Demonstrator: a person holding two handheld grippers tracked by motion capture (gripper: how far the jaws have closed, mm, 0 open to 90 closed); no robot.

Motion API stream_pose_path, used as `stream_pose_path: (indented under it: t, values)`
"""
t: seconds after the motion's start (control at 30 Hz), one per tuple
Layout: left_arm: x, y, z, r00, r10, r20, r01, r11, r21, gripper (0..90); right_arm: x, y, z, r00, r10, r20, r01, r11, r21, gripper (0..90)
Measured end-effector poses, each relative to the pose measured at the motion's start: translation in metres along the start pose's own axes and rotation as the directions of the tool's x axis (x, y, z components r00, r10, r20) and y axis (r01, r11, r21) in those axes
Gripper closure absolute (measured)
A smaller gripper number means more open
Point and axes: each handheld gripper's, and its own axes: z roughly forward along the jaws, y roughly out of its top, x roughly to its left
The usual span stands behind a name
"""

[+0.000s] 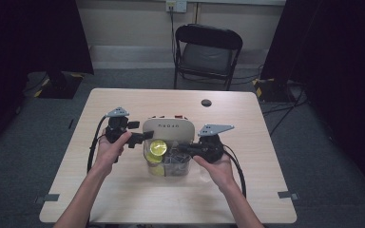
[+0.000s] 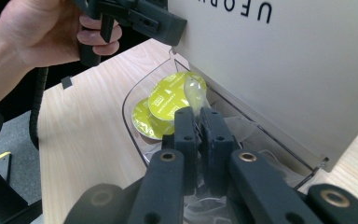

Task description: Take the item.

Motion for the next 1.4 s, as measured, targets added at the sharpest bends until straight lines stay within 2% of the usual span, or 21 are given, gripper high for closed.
stream_pose_path:
  t: [0.47, 1.0, 1.4]
  values:
    - [0.0, -0.001, 0.001, 1.0, -0.006, 0.002, 0.006, 1.0, 0.001, 15.3, 0.007, 0.005, -0.013, 0.9996, -0.025, -0.01, 0.025, 1.0, -0.019, 86.7]
    - [0.001, -0.001, 0.0, 0.9999, -0.012, -0.002, 0.012, 0.9999, -0.001, 15.2, 0.004, 0.004, -0.05, 0.9995, -0.013, 0.028, 0.015, 0.998, -0.068, 86.9]
    - [0.001, -0.002, 0.0, 0.9998, -0.02, 0.003, 0.02, 0.9998, -0.01, 15.2, -0.002, -0.01, -0.077, 0.9975, 0.011, 0.07, -0.006, 0.997, -0.075, 86.9]
